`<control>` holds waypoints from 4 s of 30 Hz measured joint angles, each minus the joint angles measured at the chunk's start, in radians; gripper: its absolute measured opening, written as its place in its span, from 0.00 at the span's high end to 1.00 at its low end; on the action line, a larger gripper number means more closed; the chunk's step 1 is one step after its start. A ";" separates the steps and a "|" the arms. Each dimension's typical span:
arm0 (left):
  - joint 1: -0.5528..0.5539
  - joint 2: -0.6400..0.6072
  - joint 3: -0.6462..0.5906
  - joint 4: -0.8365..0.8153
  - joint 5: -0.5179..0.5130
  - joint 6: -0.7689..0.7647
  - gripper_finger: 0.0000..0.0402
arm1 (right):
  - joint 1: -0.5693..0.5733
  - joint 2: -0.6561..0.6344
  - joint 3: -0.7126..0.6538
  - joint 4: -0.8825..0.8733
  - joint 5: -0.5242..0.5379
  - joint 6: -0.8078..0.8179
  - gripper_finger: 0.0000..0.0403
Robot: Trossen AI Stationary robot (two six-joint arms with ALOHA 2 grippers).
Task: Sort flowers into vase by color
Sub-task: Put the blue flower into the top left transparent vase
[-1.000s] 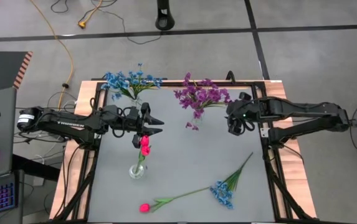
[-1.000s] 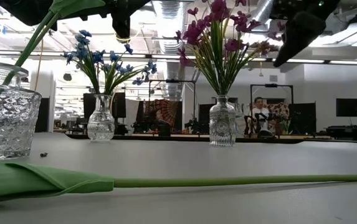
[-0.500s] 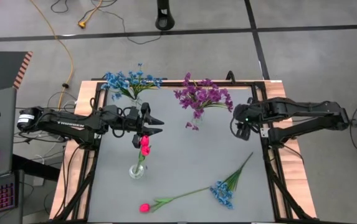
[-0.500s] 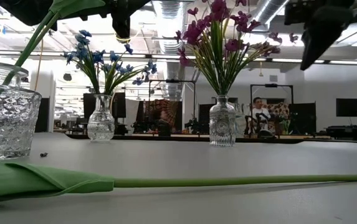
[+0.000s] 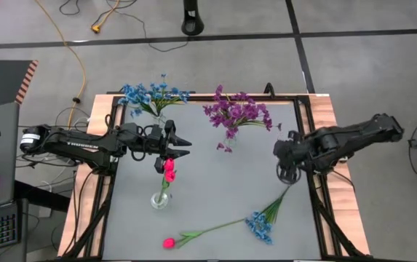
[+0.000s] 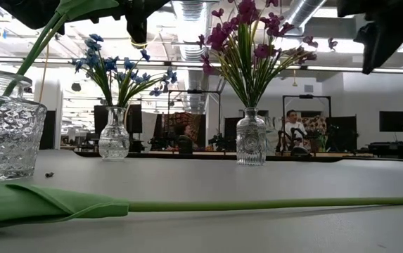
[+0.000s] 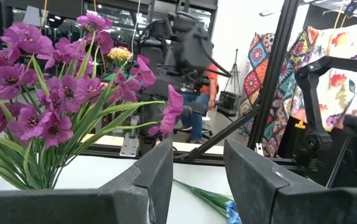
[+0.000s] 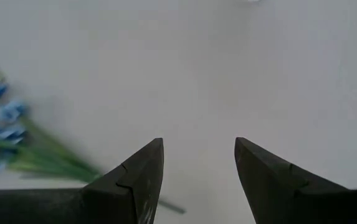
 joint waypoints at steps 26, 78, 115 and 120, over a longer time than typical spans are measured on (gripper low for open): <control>0.000 0.000 0.000 -0.049 0.000 0.000 0.68 | 0.420 0.555 -0.002 0.254 -0.205 -0.005 0.44; 0.000 0.000 0.000 -0.042 0.000 0.011 0.68 | 0.297 0.595 0.097 0.127 -0.137 -0.138 0.90; 0.038 0.000 0.000 -0.048 -0.001 0.071 0.68 | 0.115 0.072 -0.377 1.312 0.276 -0.377 0.90; 0.040 0.000 0.000 -0.048 -0.001 0.071 0.68 | 0.074 0.133 -0.414 1.489 0.276 -0.461 0.90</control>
